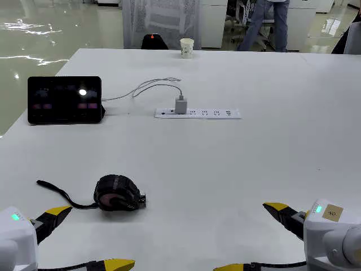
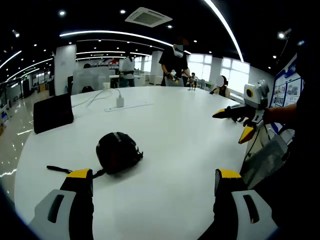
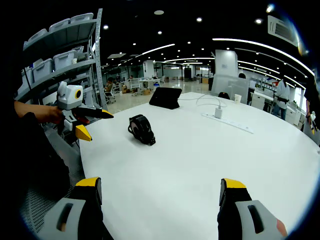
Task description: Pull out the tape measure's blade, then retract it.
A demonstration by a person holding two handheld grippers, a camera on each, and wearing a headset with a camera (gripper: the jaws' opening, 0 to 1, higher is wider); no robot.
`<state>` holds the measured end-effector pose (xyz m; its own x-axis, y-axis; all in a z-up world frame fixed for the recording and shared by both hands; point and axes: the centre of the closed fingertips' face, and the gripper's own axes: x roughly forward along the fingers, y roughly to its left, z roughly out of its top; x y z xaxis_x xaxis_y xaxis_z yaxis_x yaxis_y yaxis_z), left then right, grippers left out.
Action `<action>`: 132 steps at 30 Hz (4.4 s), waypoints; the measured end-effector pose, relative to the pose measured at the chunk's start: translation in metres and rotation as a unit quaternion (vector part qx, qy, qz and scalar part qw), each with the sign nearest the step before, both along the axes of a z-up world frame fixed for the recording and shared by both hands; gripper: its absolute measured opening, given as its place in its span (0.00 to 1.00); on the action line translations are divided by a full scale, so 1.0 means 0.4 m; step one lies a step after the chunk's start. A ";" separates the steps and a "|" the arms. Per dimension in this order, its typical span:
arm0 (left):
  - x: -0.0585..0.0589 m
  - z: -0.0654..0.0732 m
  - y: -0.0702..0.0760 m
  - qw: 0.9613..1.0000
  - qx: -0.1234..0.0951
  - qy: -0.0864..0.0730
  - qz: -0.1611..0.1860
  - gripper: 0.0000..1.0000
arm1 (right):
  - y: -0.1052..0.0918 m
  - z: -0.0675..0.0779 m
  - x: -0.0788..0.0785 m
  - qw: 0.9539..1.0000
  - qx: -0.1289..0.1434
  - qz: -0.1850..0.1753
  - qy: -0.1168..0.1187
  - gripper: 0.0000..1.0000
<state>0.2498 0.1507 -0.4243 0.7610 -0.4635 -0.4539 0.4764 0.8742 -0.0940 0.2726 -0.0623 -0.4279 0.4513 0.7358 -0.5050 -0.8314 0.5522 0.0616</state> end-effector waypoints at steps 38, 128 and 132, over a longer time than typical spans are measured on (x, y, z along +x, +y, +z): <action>0.004 -0.003 -0.001 1.000 0.006 0.004 -0.009 0.99 | -0.006 -0.001 0.006 1.000 -0.001 0.003 -0.001 0.99; 0.176 -0.043 0.086 0.984 0.106 0.057 -0.132 0.86 | 0.165 -0.069 0.200 0.975 -0.049 0.215 -0.034 0.81; 0.193 -0.042 0.085 0.982 0.110 0.057 -0.142 0.83 | 0.186 -0.075 0.208 0.972 -0.045 0.227 -0.036 0.76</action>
